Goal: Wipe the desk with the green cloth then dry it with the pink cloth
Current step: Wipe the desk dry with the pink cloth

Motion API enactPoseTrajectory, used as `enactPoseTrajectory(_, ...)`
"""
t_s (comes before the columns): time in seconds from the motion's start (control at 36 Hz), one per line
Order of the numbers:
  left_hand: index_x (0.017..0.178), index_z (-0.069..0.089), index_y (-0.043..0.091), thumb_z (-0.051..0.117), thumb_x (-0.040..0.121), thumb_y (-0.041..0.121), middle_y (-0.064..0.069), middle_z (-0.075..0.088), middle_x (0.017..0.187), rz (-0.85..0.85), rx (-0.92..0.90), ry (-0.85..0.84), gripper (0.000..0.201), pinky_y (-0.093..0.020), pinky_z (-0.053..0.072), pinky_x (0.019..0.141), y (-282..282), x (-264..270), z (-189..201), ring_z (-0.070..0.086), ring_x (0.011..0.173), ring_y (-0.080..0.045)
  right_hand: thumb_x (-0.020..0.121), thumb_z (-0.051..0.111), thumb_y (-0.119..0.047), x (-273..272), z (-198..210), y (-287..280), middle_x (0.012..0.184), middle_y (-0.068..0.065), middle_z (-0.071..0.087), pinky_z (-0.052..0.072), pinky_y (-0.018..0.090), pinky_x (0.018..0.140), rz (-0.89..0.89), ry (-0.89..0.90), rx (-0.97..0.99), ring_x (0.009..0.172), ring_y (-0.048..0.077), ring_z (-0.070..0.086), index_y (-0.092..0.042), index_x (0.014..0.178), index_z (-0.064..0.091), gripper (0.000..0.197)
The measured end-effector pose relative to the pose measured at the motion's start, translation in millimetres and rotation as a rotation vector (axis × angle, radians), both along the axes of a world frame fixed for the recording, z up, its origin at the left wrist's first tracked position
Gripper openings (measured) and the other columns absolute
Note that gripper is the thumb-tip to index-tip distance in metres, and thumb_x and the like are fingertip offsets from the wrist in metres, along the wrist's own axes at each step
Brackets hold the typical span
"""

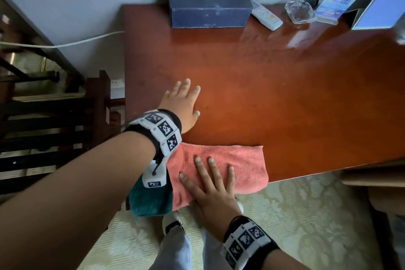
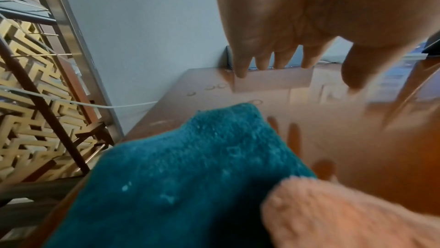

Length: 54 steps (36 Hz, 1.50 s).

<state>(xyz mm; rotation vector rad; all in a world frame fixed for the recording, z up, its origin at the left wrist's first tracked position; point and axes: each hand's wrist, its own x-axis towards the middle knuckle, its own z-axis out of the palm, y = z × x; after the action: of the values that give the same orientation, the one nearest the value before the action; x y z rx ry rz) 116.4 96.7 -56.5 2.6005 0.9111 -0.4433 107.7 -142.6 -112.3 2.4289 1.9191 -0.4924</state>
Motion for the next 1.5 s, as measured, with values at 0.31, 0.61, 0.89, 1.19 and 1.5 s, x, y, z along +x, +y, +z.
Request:
enactPoseTrajectory(0.31,0.151,-0.003,0.017,0.045,0.097,0.033,-0.008,-0.014,0.158,-0.025,-0.073,0.124,0.074,-0.042,0.008,0.117,-36,12,-17,-0.006,0.146,-0.026,0.087,0.035,-0.058,76,11,-42,0.16,-0.002,0.016,0.012,0.056,0.112,-0.15,0.026,-0.066,0.146,0.026,0.014,-0.046,0.148,0.021,0.063)
enactPoseTrajectory(0.61,0.151,-0.002,0.018,0.048,0.095,0.032,-0.007,-0.014,0.158,-0.051,-0.127,0.154,0.077,-0.042,0.012,0.118,-25,15,-21,-0.006,0.146,-0.026,0.088,0.007,-0.075,61,7,8,0.158,0.01,-0.013,-0.012,0.066,0.108,-0.281,-0.029,-0.054,0.143,0.039,-0.013,-0.048,0.147,-0.009,0.067)
enactPoseTrajectory(0.89,0.152,-0.001,0.02,0.041,0.096,0.033,-0.005,-0.013,0.158,-0.039,-0.125,0.139,0.071,-0.041,0.012,0.118,-26,13,-21,-0.005,0.146,-0.025,0.09,0.024,-0.073,40,8,19,0.159,0.004,0.019,0.012,0.064,0.104,-0.202,0.007,-0.119,0.144,0.032,0.02,-0.045,0.149,0.02,0.065)
enactPoseTrajectory(1.19,0.152,-0.002,0.025,0.049,0.094,0.04,0.0,-0.013,0.158,-0.055,-0.1,0.133,0.078,-0.039,0.017,0.117,-25,11,-16,-0.004,0.146,-0.023,0.076,-0.002,-0.077,114,12,-14,0.154,-0.01,-0.03,-0.016,0.059,0.111,-0.539,-0.014,-0.175,0.142,0.017,-0.028,-0.056,0.139,-0.023,0.07)
enactPoseTrajectory(1.5,0.141,0.036,0.025,0.046,0.094,0.033,0.001,0.029,0.148,-0.04,0.076,-0.085,0.049,-0.038,0.035,0.104,-34,33,9,0.029,0.133,-0.022,0.065,-0.024,-0.078,122,16,0,0.143,-0.001,-0.049,-0.021,0.065,0.105,-0.45,0.077,-0.294,0.134,0.026,-0.041,-0.05,0.13,-0.041,0.073)
